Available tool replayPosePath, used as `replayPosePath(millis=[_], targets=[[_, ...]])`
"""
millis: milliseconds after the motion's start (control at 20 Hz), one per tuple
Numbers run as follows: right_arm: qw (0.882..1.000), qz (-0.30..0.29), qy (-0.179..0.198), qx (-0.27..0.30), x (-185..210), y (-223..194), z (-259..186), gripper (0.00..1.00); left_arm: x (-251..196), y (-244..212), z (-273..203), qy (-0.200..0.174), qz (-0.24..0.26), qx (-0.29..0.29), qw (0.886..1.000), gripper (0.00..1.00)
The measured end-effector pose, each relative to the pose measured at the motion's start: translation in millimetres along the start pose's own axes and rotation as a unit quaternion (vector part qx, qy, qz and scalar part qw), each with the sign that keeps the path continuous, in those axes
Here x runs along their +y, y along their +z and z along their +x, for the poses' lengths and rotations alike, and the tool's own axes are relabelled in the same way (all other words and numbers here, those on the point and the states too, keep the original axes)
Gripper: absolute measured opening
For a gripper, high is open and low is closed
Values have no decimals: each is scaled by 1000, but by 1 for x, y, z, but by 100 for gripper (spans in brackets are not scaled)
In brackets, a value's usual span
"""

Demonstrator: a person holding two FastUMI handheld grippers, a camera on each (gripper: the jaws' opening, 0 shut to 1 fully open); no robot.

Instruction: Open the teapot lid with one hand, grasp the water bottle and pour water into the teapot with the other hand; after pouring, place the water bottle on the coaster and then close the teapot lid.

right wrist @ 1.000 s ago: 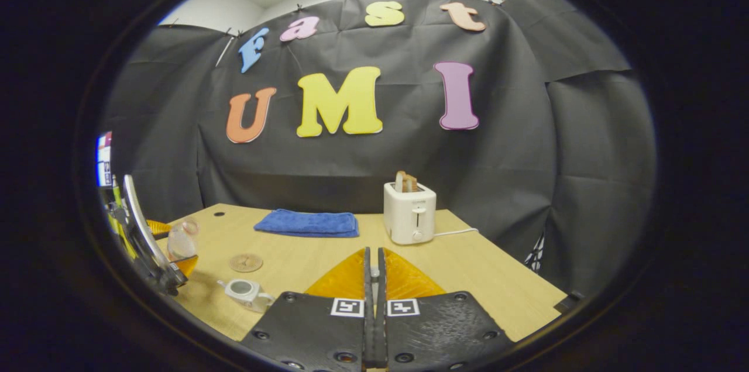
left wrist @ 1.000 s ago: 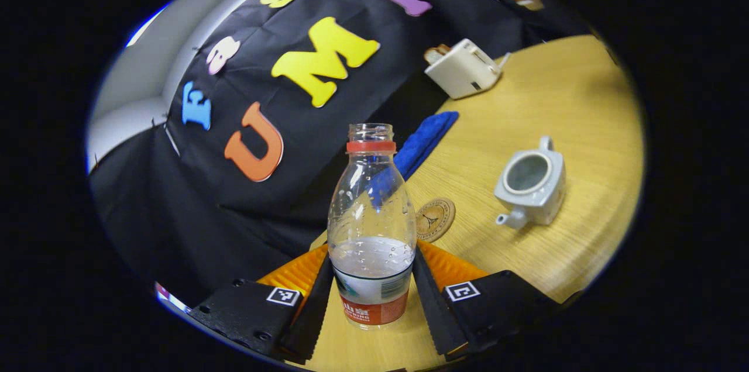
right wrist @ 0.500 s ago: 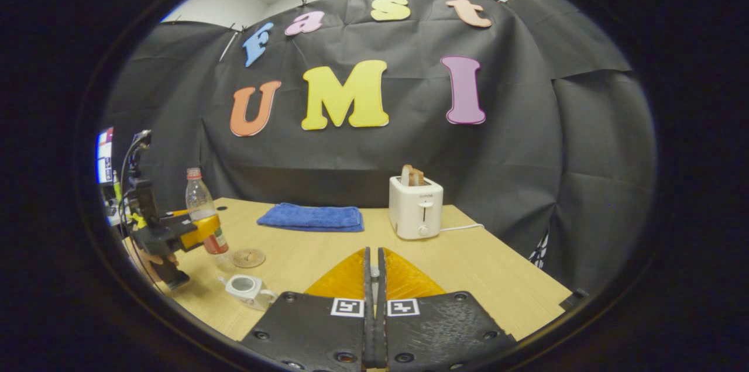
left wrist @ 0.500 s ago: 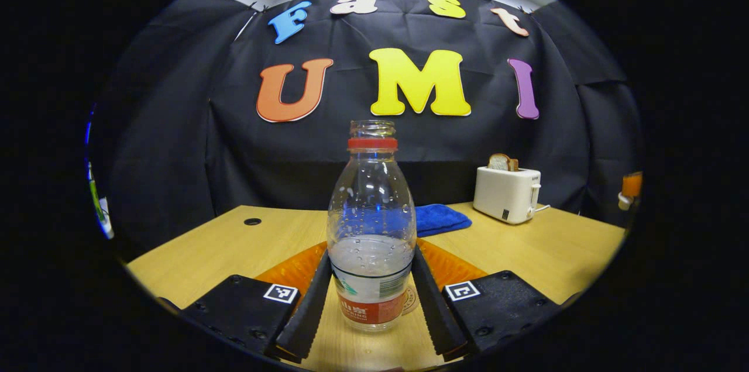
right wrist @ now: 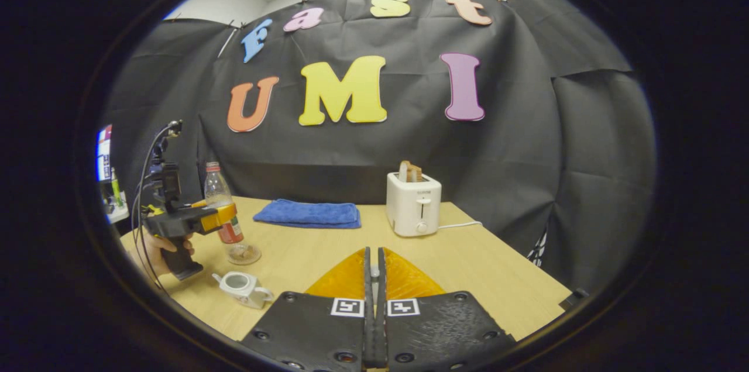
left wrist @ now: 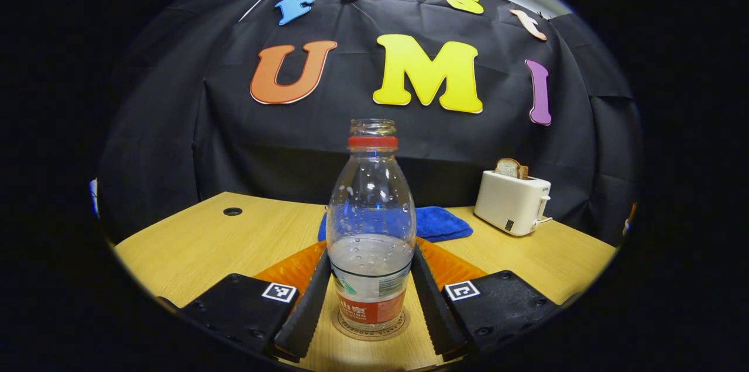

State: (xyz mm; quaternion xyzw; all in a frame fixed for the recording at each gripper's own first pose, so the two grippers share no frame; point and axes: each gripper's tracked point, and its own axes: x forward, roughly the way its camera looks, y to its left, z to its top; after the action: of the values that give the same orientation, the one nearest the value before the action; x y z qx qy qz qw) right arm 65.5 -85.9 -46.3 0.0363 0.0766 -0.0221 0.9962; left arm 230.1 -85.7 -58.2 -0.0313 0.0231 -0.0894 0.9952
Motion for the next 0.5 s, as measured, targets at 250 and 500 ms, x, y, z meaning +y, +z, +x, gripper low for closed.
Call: replayPosePath(millis=[250, 500], targets=[[1000, -6, 2, 1, 4, -2, 0, 0, -7, -9, 5, 2, 13, 7, 1000, 77], [1000, -5, 3, 4, 5, -5, 1, 0, -13, -10, 4, 1, 40, 8, 999, 78]])
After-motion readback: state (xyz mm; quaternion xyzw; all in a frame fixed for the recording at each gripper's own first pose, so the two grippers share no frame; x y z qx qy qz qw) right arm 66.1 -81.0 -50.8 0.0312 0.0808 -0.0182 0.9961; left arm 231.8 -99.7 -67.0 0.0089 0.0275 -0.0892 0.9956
